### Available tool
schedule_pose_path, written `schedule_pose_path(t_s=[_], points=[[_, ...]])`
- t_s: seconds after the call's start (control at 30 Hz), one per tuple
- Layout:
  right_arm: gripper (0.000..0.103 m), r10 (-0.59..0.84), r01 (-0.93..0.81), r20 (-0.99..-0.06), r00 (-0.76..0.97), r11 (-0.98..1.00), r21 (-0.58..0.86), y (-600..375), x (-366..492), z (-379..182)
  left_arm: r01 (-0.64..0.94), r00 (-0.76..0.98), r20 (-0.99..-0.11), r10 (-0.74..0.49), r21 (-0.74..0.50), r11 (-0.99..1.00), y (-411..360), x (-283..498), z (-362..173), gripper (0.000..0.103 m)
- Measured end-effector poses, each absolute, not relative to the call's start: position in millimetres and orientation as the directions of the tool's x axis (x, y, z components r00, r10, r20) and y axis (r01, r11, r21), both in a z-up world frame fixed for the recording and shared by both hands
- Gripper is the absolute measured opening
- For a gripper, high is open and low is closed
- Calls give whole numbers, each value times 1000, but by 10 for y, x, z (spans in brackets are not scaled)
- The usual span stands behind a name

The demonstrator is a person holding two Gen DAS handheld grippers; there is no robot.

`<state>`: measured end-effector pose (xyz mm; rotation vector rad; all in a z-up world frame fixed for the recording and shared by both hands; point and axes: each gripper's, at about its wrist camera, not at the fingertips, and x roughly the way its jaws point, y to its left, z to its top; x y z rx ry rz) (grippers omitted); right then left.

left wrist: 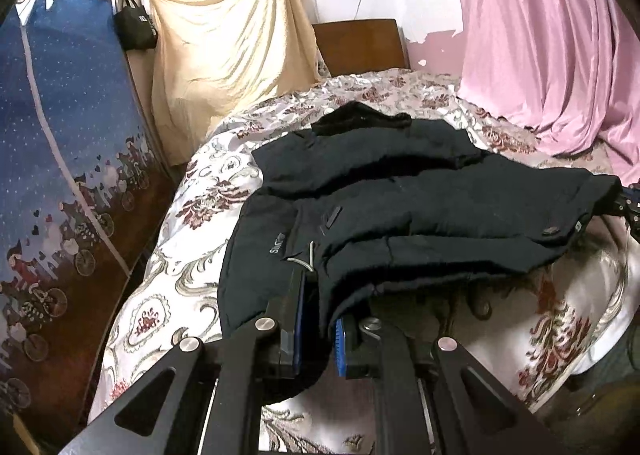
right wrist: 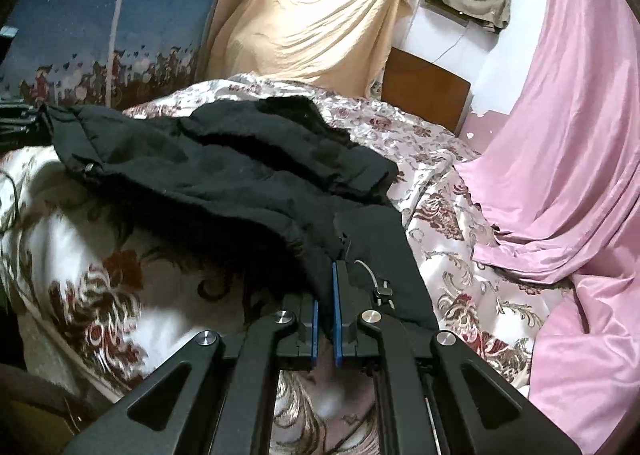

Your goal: Fold large clothes

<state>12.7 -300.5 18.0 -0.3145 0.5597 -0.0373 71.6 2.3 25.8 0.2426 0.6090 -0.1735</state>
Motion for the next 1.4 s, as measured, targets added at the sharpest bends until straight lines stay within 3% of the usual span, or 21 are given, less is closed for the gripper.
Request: schedule_pose_path(t_s=[0.6, 0.93, 1.4], points=[[4, -138, 40, -390, 910, 967, -250, -3027, 596, 598, 216, 866, -479, -144, 97, 972, -53, 1203, 746, 12], [4, -173, 102, -295, 939, 965, -243, -3147, 1342, 857, 200, 906, -399, -144, 104, 974, -246, 2028, 1074, 12], [4, -173, 74, -313, 934, 950, -303, -3398, 3259, 1040, 192, 876, -460, -147, 50, 980, -348, 3678, 1156, 10]])
